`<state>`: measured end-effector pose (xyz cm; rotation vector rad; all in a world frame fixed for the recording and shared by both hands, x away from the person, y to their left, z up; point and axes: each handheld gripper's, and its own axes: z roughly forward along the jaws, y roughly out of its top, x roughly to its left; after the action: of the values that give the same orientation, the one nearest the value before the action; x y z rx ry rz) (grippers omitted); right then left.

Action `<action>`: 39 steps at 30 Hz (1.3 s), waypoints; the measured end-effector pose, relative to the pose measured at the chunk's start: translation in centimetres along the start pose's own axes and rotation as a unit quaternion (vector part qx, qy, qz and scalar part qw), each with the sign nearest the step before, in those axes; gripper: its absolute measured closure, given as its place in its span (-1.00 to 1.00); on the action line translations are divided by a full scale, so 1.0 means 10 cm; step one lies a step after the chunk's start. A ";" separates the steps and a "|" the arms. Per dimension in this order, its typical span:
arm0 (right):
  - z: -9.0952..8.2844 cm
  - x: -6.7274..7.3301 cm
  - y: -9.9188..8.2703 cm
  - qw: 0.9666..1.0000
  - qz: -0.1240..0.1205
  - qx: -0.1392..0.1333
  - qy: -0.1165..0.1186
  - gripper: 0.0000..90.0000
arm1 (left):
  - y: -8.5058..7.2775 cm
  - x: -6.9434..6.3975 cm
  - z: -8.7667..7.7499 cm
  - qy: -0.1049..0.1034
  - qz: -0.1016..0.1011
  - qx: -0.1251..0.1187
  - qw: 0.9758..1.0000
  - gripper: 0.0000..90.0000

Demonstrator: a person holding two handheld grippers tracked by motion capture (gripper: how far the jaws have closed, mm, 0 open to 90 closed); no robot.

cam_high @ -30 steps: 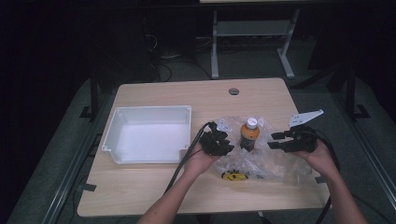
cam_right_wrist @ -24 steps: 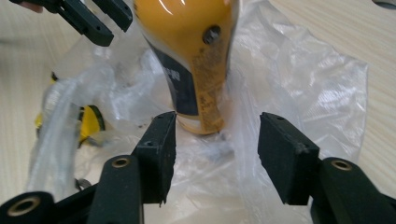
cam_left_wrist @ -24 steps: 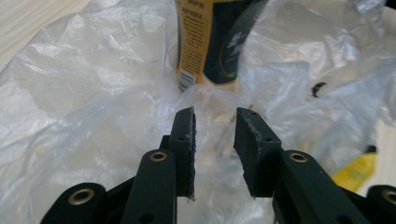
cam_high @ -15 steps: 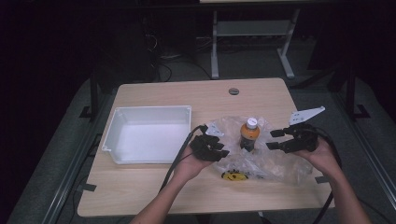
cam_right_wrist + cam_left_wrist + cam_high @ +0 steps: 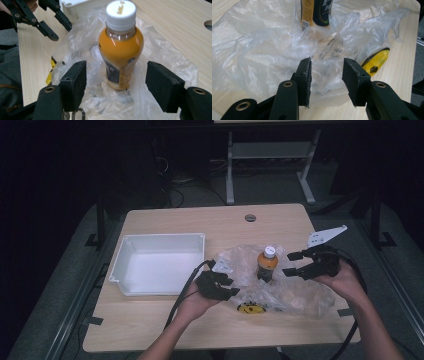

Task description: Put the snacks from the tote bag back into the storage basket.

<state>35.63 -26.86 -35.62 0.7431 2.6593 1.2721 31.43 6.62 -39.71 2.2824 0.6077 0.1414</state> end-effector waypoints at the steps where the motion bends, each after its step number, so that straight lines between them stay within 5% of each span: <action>1: 0.00 0.01 0.04 1.000 -0.002 0.001 0.001 -0.28 | -0.01 0.00 -0.01 0.001 0.003 0.001 1.000 0.28; 21: 0.09 0.03 0.33 1.000 -0.017 0.022 0.005 -0.43 | -0.23 -0.01 -0.23 -0.007 -0.007 -0.008 1.000 0.11; 39: 0.36 -0.05 0.55 0.997 -0.039 0.061 0.008 -0.25 | -0.41 -0.02 -0.40 0.000 -0.002 -0.004 1.000 0.02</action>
<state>39.24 -21.58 -33.86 0.6377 2.7703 1.1104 28.57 11.55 -39.71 2.2738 0.6100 0.1425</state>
